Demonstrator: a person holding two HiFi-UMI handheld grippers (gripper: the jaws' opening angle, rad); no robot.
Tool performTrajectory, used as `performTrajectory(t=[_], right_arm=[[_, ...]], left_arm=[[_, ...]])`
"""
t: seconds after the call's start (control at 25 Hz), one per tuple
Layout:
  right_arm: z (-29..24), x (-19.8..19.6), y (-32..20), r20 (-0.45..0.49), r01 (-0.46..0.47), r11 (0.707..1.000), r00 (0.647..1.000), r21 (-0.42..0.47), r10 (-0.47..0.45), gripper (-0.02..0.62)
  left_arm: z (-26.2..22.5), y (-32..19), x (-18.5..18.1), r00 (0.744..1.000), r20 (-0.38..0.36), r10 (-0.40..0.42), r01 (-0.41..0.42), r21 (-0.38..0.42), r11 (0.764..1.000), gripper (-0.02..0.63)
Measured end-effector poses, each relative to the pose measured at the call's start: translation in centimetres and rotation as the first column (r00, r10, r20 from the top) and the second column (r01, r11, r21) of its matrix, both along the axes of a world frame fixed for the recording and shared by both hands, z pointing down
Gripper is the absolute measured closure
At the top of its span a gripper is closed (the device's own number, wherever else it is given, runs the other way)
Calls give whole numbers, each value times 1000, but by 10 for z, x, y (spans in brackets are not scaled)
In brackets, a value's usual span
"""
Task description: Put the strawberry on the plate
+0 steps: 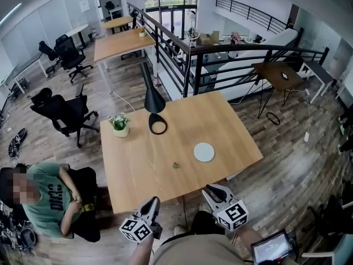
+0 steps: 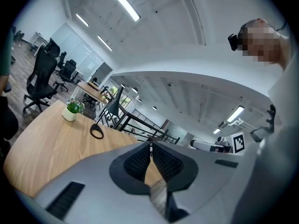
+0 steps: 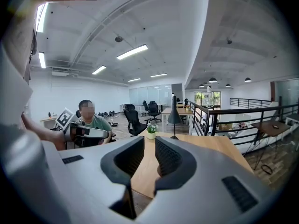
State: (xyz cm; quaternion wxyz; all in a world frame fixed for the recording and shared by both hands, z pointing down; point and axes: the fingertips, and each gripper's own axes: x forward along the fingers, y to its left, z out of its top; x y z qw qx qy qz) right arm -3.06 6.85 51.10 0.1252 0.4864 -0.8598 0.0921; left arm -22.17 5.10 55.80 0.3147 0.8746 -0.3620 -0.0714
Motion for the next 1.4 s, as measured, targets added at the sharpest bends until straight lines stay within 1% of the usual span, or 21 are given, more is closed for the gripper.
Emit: performTrajectory(t=[0.2,0.36,0.52,0.68,0.88,1.0,1.16,1.4], right_arm=[[5,3,-17,17,45,999,999,-10,-45,531],[9,11,-40,28,91,996,996,-13,-90,531],[10,28,-71,26,115,993,993,-15,-115,531],[13,43,-101,34,142,990,989,-21,-141,531],[29,59,-135,26,176,982,984,-60,-175,531],[36,63,-152,21,205,975,979,-82,-204,531],[46,59,-173,9,261,960,965,-97,-262,531],[64,48,-200,9,338,934,941,-114,-339,531]], left_arm=[[4,-6,-3,998,2,-70,70,-26,997,603],[5,-17,6,994,13,-113,113,-41,993,603],[-4,-34,27,991,27,-131,132,-36,991,603],[-4,-58,49,990,31,-141,142,-34,989,603],[-6,-82,79,988,9,-154,155,-46,987,602],[-10,-92,91,987,29,-160,161,-52,986,601],[-10,-103,93,980,69,-186,190,-57,980,601],[-7,-113,81,958,96,-270,277,-59,959,601]])
